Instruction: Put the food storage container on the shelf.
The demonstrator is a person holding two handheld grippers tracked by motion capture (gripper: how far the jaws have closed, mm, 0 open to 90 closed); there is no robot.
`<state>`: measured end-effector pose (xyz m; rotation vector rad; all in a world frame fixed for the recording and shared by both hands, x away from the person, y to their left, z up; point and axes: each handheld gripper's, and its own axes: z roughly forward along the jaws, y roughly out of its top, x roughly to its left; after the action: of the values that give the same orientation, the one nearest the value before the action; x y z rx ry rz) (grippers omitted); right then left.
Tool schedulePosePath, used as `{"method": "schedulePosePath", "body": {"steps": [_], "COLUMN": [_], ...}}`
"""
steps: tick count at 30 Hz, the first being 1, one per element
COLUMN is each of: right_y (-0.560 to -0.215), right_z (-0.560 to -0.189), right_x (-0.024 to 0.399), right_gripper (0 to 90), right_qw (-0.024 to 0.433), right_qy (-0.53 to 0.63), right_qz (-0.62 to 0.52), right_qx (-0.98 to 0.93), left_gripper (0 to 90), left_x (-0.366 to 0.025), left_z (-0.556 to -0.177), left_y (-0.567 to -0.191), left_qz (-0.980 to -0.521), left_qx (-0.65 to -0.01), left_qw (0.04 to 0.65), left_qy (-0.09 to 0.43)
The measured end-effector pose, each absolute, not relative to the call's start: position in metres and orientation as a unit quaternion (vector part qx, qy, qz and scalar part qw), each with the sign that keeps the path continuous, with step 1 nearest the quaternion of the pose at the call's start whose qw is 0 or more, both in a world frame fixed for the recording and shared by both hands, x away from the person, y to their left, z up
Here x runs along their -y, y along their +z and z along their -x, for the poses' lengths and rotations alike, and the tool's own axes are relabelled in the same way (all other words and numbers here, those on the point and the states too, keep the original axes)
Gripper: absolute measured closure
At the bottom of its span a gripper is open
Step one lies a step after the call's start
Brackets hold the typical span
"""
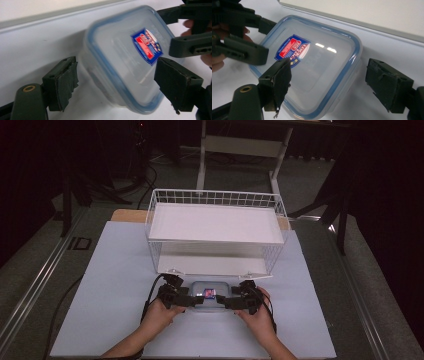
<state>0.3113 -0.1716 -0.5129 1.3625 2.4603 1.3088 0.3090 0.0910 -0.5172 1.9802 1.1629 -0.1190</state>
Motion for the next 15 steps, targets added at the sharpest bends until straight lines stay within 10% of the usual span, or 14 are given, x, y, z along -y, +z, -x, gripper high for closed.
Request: {"method": "schedulePosePath", "body": {"steps": [15], "right_y": [-0.512], "right_z": [-0.301], "right_x": [0.168], "right_gripper": [26.3], "right_qw": [-0.016], "right_qy": [0.410], "right_qz": [-0.455], "right_qx": [-0.791], "left_gripper": [30.8], "left_x": [-0.090], "left_z": [-0.292], "left_y": [-0.515], "left_qz": [-0.786], "left_qx": [-0.453], "left_qw": [0.419], "left_qy": [-0.026]}}
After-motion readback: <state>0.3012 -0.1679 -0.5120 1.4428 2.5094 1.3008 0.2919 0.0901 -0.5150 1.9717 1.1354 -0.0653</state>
